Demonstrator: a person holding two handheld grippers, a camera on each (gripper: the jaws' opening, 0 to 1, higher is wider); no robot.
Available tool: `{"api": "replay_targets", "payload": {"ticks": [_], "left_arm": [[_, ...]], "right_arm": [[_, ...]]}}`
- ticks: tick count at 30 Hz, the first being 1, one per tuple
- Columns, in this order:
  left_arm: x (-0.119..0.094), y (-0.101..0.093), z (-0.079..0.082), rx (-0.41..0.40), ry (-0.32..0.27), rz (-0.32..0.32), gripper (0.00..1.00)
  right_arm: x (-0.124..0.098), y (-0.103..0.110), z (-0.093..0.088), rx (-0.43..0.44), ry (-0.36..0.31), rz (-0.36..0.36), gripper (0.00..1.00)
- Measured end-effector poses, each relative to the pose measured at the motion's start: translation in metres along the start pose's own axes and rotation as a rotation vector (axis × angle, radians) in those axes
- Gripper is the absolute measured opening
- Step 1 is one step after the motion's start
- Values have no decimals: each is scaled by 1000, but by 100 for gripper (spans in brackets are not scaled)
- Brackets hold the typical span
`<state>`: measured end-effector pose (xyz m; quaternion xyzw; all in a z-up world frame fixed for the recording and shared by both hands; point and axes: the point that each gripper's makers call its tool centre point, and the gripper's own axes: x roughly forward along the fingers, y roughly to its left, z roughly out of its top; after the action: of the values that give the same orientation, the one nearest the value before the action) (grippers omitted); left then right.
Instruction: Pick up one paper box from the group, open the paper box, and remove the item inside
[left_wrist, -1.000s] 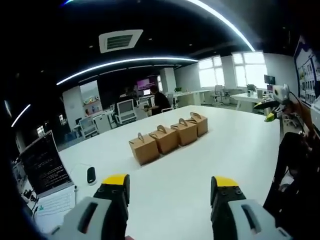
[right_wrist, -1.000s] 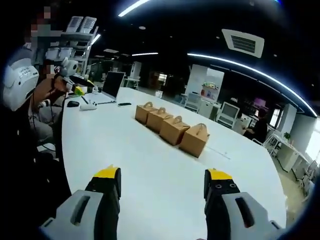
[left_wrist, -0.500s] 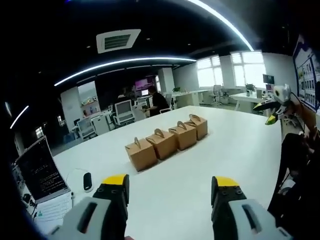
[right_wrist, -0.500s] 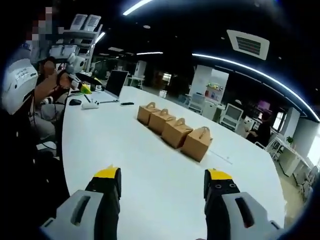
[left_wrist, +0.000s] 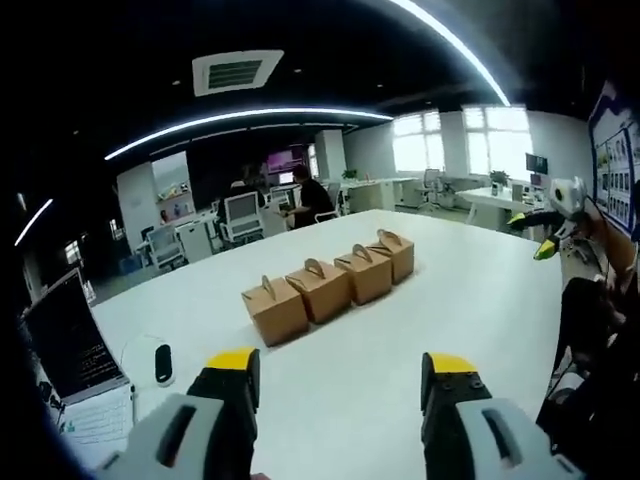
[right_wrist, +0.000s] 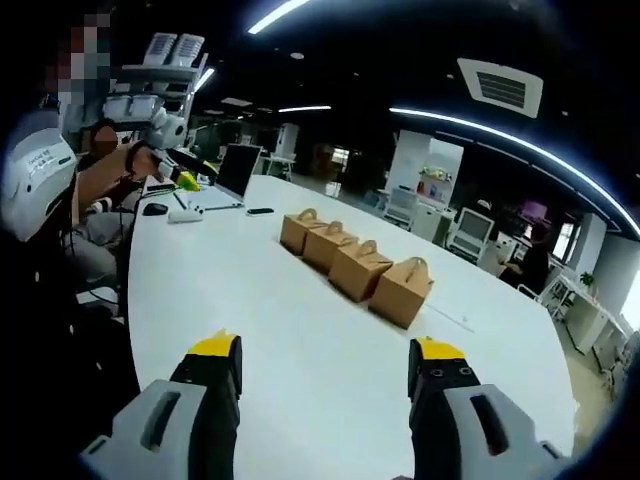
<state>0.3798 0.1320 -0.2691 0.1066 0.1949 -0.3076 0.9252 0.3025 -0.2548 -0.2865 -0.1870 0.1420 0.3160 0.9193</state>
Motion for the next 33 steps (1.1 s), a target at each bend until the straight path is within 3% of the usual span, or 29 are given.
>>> {"api": "replay_targets", "payload": {"ticks": [7,10,13,17,20,26,29,33], "left_arm": [[36,9,20,-13,9,34,61],[60,17,27,-86,-15,104,60],[83,22,32,-110,-45,156,62],[110,18,39,-124,-53,153,61],[135,14,42,-153,-16,130,61],[184,15,51,-183,5,160,56],[205,21,48,-208,15,200,54],[225,30,52,-191,-3,302,54]], "right_arm": [[1,-1,-4,-1,7,1,67],[2,-2,-7,-4,7,-3,67],[2,0,-6,8,-2,6,67],[0,-1,-7,6,-1,7,67],[0,-2,-8,7,1,7,67],[0,-3,-12,12,2,8,67],[-1,-4,-13,23,-3,10,67],[-2,-7,-15,28,-1,5,67]]}}
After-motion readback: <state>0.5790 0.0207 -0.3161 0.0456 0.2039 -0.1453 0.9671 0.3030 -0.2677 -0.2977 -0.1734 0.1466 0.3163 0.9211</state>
